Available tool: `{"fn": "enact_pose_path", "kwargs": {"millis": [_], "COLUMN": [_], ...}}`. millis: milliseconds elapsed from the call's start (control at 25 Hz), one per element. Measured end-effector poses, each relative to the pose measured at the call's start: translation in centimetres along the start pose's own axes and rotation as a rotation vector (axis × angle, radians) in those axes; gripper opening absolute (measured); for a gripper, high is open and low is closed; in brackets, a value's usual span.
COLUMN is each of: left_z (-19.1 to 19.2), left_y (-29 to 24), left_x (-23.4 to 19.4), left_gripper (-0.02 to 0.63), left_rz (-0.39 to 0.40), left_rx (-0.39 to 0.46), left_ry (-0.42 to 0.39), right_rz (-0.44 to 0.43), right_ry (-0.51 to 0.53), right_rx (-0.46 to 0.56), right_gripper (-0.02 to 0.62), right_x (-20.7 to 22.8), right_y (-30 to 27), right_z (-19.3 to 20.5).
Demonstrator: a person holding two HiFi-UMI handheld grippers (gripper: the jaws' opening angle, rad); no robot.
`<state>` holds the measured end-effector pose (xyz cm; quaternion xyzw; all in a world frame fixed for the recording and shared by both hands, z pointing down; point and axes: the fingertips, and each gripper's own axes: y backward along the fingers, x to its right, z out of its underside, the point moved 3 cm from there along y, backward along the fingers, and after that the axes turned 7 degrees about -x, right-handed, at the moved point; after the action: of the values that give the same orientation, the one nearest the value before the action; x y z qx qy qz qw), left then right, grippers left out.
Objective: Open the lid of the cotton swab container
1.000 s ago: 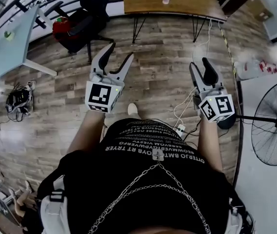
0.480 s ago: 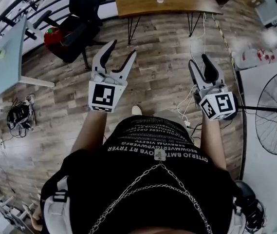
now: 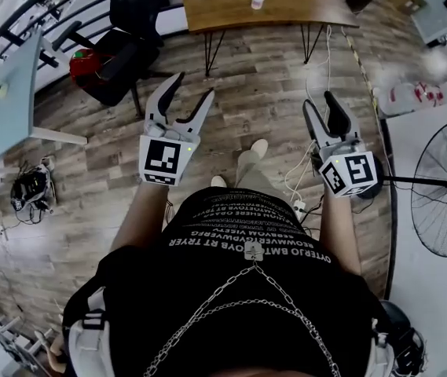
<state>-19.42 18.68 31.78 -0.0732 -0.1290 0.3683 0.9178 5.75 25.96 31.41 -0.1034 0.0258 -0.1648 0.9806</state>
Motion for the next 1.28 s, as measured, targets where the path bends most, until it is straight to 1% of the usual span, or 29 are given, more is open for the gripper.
{"fn": "enact_pose_path", "kwargs": {"millis": [280,400,520,640,720,880,1120,1280], "left_z": [0.2,0.0,-0.3,-0.6,-0.9,-1.5,-2.1,-1.6], "left_y": [-2.2,-3.8,-5.8,-7.8,-9.1,-11.7,-15.4,-16.8], "left_x": [-0.5,-0.2,-0.3,-0.4,-0.8,-2.2,-2.8,-3.5], "left_gripper": [0.252,0.252,0.252,0.252,0.252,0.252,0.252,0.252], "left_rz": [0.0,0.022,0.025,0.013,0.001,-0.019,-0.033,-0.054], "left_rx": [-0.038,-0.05,-0.052,-0.049,-0.043,-0.031,-0.04,-0.075], "left_ry": [-0.017,-0.031,-0.032,-0.019,-0.012,0.008,0.021,0.025], "right_rz": [-0.028,-0.035,-0.042,-0.073,-0.084,-0.06,-0.066,-0.101], "right_ry": [-0.015,-0.029,-0.052,-0.052,-0.028,0.017,-0.006,-0.01], "right_rx": [0.026,0.028,0.017,0.021,0.035,0.028,0.019,0.004], "right_gripper": [0.198,0.193,0.186,0.181,0.181,0.166,0.155,0.155], "right_x": [1.8,2.8,4.3,5.8,6.8,9.2,13.0,13.9], "right_y": [-2.4,-3.6,-5.3,-6.8,-7.6,-9.6,-12.0,-14.0], "right_z": [0.0,0.3,0.5,-0.1,-0.9,-1.9,-1.7,-1.6]}}
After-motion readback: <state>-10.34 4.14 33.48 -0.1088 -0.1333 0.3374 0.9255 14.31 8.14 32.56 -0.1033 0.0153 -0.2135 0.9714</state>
